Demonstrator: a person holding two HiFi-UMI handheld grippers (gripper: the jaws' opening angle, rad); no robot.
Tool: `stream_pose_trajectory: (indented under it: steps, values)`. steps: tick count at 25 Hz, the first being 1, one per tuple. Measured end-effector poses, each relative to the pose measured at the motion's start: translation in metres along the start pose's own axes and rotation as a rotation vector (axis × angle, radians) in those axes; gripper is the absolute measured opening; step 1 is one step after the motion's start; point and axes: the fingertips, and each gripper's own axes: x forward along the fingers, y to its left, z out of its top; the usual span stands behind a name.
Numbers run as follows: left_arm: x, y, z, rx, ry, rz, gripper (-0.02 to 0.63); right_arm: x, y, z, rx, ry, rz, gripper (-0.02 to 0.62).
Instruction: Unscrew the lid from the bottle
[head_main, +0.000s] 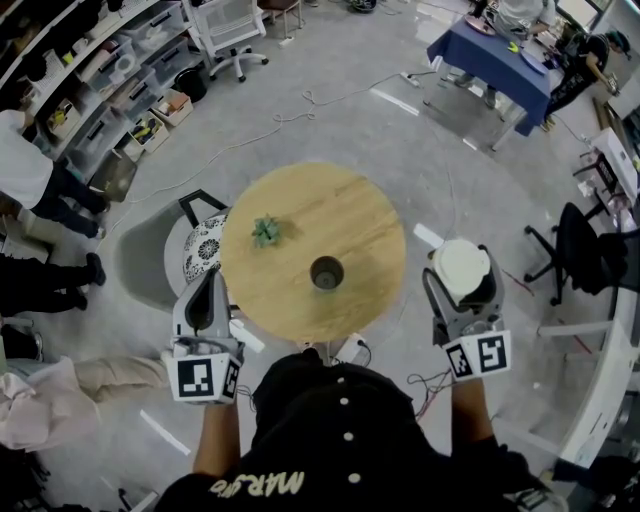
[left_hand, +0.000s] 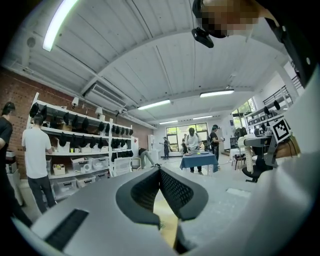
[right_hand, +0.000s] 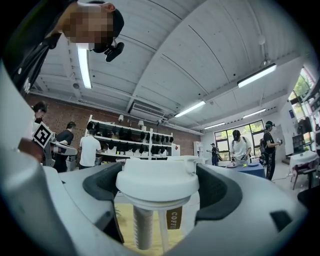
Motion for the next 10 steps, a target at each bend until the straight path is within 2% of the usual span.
stream_pose_trajectory:
  steps: [10]
  values:
    - [-0.0033,-0.0078,0.0053,0.01,-0.01,-0.011,0.005,-0.0017,0.0022,0.003,-0.002,-0.003,0.007,0.469]
